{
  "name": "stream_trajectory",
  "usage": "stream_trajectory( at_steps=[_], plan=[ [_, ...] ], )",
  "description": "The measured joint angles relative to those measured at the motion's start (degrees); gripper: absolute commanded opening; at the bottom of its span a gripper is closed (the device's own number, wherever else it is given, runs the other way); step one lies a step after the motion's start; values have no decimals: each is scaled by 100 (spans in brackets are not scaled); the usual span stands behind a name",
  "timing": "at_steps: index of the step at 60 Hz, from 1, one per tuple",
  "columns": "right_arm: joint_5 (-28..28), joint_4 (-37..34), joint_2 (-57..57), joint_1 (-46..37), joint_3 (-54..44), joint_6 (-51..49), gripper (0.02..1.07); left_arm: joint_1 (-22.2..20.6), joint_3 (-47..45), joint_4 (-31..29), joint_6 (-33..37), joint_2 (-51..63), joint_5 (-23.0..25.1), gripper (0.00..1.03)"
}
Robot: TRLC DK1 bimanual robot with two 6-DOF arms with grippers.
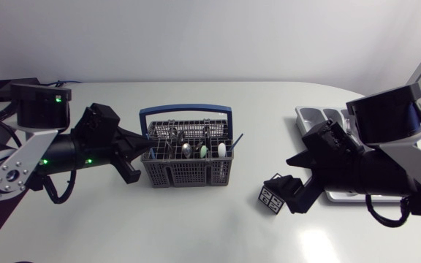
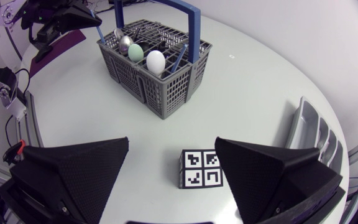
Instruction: Transfer all utensils from the basket to the drawer tray.
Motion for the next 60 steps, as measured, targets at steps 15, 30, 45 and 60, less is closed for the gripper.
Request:
stream_trajectory(
  at_steps=[15,30,45,60],
  plan=[
    [208,0,-74,232,0,-35,102,31,879,-848,-50,-647,72,4],
    [476,-2,-363,516,2,-127,102,151,2100,-1836,-601,-1110,387,4],
    [70,-173,-417,601,549,-35,102,-533,2391,-2203,-1668,-938,778,4],
    [-586,-254,-46,1062,1259,177,99,-1027,2391,-2020,-2603,-33,1386,4]
  ],
)
